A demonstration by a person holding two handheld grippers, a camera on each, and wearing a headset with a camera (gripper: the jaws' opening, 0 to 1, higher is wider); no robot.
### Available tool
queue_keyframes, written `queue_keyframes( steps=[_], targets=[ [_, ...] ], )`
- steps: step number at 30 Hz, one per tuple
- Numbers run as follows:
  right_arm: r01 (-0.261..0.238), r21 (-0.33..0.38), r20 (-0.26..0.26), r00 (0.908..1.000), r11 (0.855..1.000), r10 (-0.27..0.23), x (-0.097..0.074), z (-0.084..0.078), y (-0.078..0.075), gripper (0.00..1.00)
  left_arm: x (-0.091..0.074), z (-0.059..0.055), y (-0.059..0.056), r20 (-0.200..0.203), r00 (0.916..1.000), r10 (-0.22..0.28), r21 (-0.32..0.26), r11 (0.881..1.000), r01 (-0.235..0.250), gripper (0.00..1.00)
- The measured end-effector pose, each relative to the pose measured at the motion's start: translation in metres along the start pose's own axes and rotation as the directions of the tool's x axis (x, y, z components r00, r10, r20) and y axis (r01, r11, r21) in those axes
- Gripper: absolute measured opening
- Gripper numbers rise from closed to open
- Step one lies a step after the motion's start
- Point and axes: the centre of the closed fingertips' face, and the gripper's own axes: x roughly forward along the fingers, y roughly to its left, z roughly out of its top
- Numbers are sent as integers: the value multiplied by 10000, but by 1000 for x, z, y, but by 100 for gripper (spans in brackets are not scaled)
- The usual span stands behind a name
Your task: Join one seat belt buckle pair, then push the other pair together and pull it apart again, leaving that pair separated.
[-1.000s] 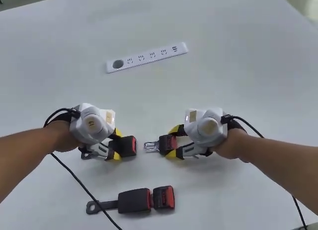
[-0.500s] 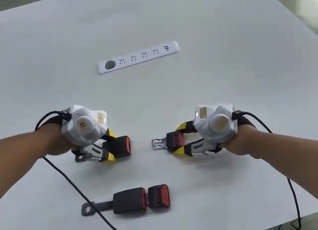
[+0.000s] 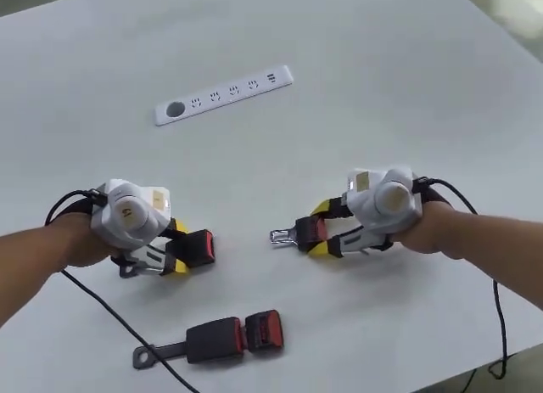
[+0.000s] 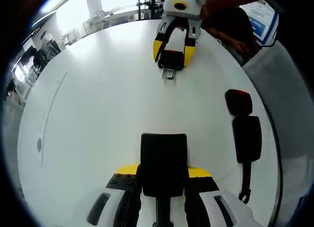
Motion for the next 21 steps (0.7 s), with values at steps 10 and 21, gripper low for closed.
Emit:
queue_keyframes(
  steps=[10,21],
  targets=[
    [-13,-24,-108,9999,10000,13,-12,-12,-3,36,-1,0,-1,-93,10000,15,51,10000,-15,34],
    [-3,163,-302,9995,9999,8,-16,-12,-3,37,-2,4,-4,-202,9998,81,16,10000,-81,35]
  ],
)
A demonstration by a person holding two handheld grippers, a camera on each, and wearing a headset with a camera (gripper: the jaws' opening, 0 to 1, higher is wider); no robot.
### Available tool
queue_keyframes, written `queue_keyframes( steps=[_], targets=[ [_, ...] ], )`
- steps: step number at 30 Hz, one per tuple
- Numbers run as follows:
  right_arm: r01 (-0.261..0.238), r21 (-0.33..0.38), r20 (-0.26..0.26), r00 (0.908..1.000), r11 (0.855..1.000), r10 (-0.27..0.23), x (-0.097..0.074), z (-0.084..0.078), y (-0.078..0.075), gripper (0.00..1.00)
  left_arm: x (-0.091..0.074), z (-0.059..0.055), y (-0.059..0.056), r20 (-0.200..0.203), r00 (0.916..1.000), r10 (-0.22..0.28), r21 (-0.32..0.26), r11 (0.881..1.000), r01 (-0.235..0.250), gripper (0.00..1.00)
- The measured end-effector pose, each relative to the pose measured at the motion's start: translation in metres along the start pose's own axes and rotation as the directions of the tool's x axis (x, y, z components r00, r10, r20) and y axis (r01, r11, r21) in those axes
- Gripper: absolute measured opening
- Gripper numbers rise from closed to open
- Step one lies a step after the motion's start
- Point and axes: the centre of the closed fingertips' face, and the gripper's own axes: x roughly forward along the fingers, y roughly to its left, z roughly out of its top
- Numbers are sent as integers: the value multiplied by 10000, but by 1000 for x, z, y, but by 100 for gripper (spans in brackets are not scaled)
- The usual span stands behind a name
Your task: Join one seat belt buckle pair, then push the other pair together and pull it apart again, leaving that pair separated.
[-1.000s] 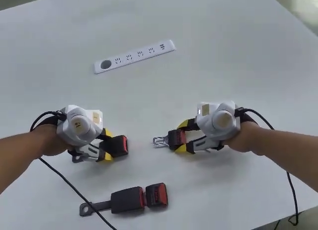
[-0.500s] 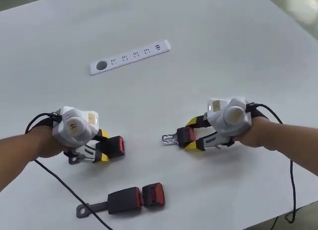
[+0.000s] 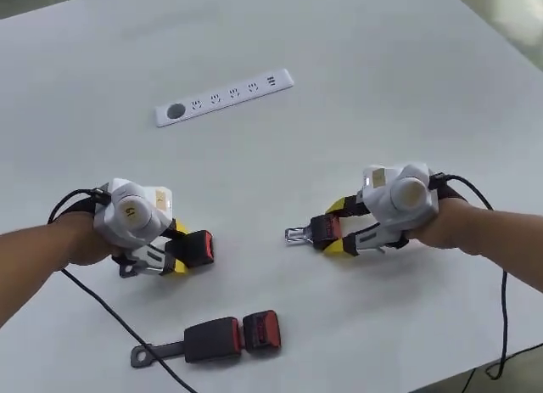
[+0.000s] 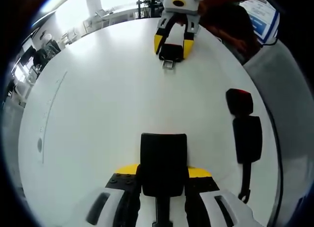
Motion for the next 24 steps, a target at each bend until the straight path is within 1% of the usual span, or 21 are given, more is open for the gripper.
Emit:
queue_keyframes(
  steps=[2,3,4,6,7,8,10,11,12,13,14,15,16,17,18,19,20,21,22,23,24],
  targets=[
    [-30,98,-106,9999,9999,31,0,0,1,38,0,2,-1,-99,9999,84,-252,9996,-86,35],
    [181,222,-191,9997,9996,-177,-2,-1,-1,39,0,6,-1,27,9998,212,-980,9950,-208,36],
    [203,537,-131,9997,9984,-196,-1,1,0,41,0,9,-1,127,9996,260,-1350,9905,-240,38],
    [374,584,152,9992,9976,-383,-3,5,1,51,-5,12,-2,265,9990,351,-1117,9932,-320,46],
    [463,601,250,9985,9971,-478,-5,7,1,56,-7,14,-1,401,9980,488,-1140,9925,-439,49],
    [611,701,269,9976,9957,-631,-6,8,0,59,-10,16,0,541,9965,640,-1243,9906,-569,51],
    [994,823,243,9945,9916,-1017,-8,10,-2,65,-17,21,5,927,9889,1162,-1857,9778,-975,53],
    [1081,928,289,9934,9898,-1112,-10,10,-2,68,-21,23,7,1156,9833,1404,-2105,9709,-1139,55],
    [1298,1162,389,9901,9847,-1351,-12,13,-4,70,-24,24,8,1294,9781,1631,-2407,9621,-1286,60],
    [1574,1297,383,9858,9790,-1635,-14,13,-7,73,-28,26,12,1522,9664,2070,-2766,9477,-1594,65],
    [1921,1490,445,9786,9700,-2007,-17,16,-11,75,-31,28,14,1678,9564,2392,-2947,9379,-1829,69],
    [2138,1667,527,9729,9625,-2252,-19,17,-12,78,-36,28,17,1723,9426,2860,-3396,9155,-2156,73],
    [2402,1938,608,9648,9512,-2560,-21,19,-14,82,-39,27,19,1689,9333,3168,-3775,8955,-2357,76],
    [2547,2041,625,9602,9452,-2722,-23,19,-14,84,-41,26,20,1692,9239,3431,-4131,8758,-2496,80],
    [2787,1941,653,9530,9405,-2959,-25,21,-15,85,-46,27,22,1838,9052,3832,-4563,8489,-2667,85],
    [2943,1977,724,9469,9350,-3133,-28,22,-15,86,-48,26,23,1866,8922,4112,-4859,8280,-2800,88],
    [3153,2166,780,9378,9240,-3383,-30,25,-14,88,-52,22,23,1679,8787,4468,-5193,7978,-3064,90],
    [3304,2313,810,9308,9151,-3565,-32,25,-14,91,-54,21,22,1640,8709,4633,-5430,7794,-3124,92],
    [3467,2438,946,9210,9058,-3779,-34,29,-15,94,-59,23,22,1931,8450,4987,-5856,7496,-3086,93],
    [3584,2450,1024,9144,9008,-3916,-37,31,-14,95,-60,24,22,2052,8350,5105,-5983,7406,-3057,95],
    [3662,2554,1084,9088,8948,-4029,-38,34,-13,95,-64,23,19,2052,8247,5270,-6170,7238,-3089,95]
  ],
)
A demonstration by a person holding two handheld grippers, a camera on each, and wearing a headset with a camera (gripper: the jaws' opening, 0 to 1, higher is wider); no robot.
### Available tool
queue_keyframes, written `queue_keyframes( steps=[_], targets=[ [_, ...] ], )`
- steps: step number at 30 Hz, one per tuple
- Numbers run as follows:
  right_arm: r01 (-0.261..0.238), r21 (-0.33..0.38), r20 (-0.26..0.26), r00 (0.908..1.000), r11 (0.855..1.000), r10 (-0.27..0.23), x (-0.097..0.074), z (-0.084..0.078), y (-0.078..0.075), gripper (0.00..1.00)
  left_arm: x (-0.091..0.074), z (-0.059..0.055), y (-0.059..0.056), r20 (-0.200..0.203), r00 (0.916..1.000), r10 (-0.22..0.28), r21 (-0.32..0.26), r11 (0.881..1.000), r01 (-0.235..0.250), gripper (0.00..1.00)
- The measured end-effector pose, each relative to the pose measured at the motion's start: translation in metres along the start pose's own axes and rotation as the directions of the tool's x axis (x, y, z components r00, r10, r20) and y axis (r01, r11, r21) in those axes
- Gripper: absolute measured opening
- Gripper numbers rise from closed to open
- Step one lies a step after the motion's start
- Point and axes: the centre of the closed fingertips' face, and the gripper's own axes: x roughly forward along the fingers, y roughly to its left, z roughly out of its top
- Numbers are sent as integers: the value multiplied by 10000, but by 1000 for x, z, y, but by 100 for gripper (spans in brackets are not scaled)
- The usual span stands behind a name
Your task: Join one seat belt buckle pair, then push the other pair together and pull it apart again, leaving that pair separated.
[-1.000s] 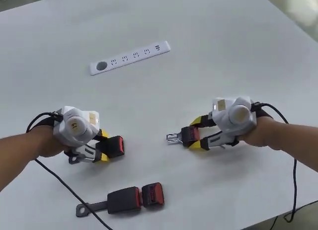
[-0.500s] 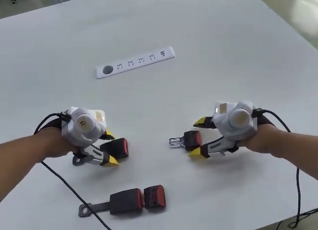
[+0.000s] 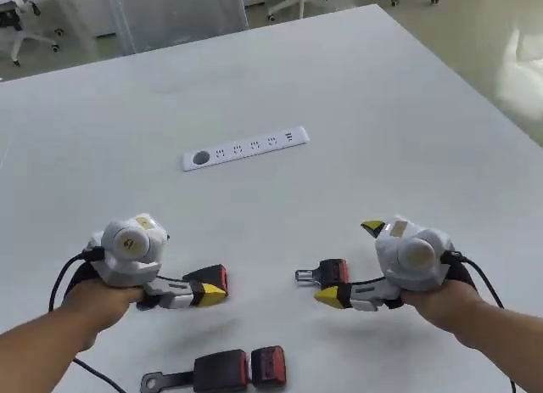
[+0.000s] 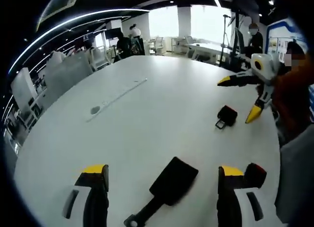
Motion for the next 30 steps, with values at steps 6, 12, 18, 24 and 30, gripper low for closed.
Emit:
queue_keyframes(
  steps=[6,12,18,24,30],
  targets=[
    [398,386,265,9988,9985,-409,-9,5,9,99,-17,-7,8,484,9974,543,-730,9960,-506,100],
    [536,392,459,9974,9978,-553,-20,10,21,100,-44,-8,-4,1013,9912,857,-1328,9885,-719,100],
    [247,76,633,9977,9997,-251,-34,16,37,100,-73,-16,-22,1481,9865,697,-1561,9867,-463,100],
    [73,-139,678,9977,9999,-63,-46,12,49,100,-96,-27,-41,1665,9840,639,-1400,9893,-406,100],
    [-70,-98,840,9964,9999,78,-56,11,63,100,-119,-37,-47,1996,9769,758,-1304,9902,-502,100]
  ],
)
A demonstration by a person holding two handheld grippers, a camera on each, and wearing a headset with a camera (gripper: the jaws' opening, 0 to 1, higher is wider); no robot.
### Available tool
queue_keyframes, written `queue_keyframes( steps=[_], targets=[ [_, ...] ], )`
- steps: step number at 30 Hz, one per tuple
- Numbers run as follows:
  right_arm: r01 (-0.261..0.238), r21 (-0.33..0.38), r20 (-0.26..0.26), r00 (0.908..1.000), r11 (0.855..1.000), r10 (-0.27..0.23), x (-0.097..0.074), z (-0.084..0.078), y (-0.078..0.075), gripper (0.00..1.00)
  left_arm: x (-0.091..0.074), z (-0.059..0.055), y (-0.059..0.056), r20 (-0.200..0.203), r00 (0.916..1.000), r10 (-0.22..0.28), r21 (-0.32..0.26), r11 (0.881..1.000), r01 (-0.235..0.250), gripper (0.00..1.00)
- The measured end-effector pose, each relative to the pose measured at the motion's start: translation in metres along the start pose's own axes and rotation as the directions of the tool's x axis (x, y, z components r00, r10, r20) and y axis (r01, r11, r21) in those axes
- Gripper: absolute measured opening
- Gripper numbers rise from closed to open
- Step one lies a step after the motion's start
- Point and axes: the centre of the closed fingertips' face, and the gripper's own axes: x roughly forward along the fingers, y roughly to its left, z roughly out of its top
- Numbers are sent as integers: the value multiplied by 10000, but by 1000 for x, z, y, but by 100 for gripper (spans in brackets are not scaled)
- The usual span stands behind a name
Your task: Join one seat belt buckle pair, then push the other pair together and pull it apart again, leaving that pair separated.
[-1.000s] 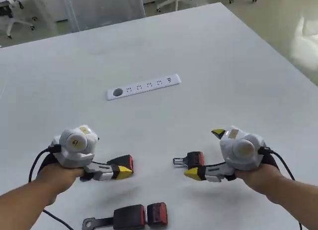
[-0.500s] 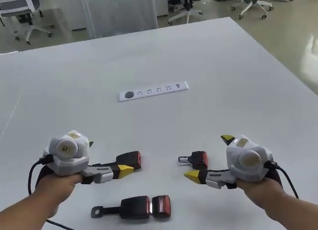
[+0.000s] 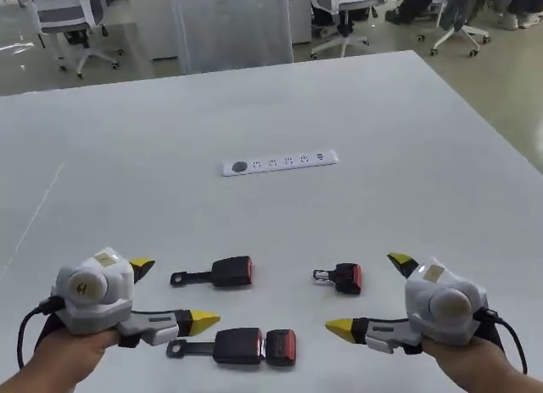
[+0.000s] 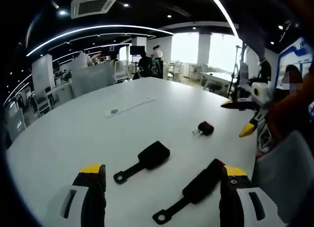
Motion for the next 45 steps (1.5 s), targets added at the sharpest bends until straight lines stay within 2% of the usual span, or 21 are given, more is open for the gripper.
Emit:
queue_keyframes(
  steps=[2,3,5,7,9,13,16,19,24,27,33,36,45],
  targets=[
    [4,14,76,10000,10000,-4,-3,2,3,100,-6,1,-3,151,9999,-76,0,10000,76,100],
    [-30,-8,175,9998,10000,30,-4,3,5,100,-10,6,-5,478,9988,-144,199,9997,135,100],
    [-63,-46,225,9997,10000,64,-6,4,9,100,-16,9,-7,686,9976,-112,689,9976,65,100],
    [-101,-71,310,9995,9999,103,-9,4,12,100,-20,1,-8,352,9990,-284,420,9988,269,100],
    [-192,-105,238,9995,9998,194,-11,3,15,100,-25,0,-8,487,9981,-365,539,9980,339,100],
    [-242,-267,232,9994,9994,248,-16,1,18,100,-36,-2,-6,480,9977,-469,613,9972,439,100],
    [-214,-198,261,9994,9996,220,-22,-1,18,100,-44,-10,-7,257,9987,-448,862,9954,424,100],
    [-180,-179,297,9994,9997,185,-26,-5,17,100,-50,-15,-8,379,9983,-447,555,9976,426,100],
    [6,0,212,9998,10000,-6,-33,-12,17,100,-53,-26,-14,357,9980,-513,302,9983,502,100],
    [92,121,147,9998,9999,-94,-35,-15,18,100,-53,-33,-13,242,9987,-456,125,9989,453,100],
    [188,255,67,9998,9995,-190,-37,-20,19,100,-54,-35,-11,326,9986,-423,-121,9990,427,100],
    [206,289,49,9998,9994,-208,-36,-21,19,100,-52,-41,-9,178,9991,-381,-112,9992,383,100],
    [217,248,-13,9998,9995,-216,-34,-21,18,100,-52,-48,-9,18,9990,-456,-341,9984,456,100]
  ],
)
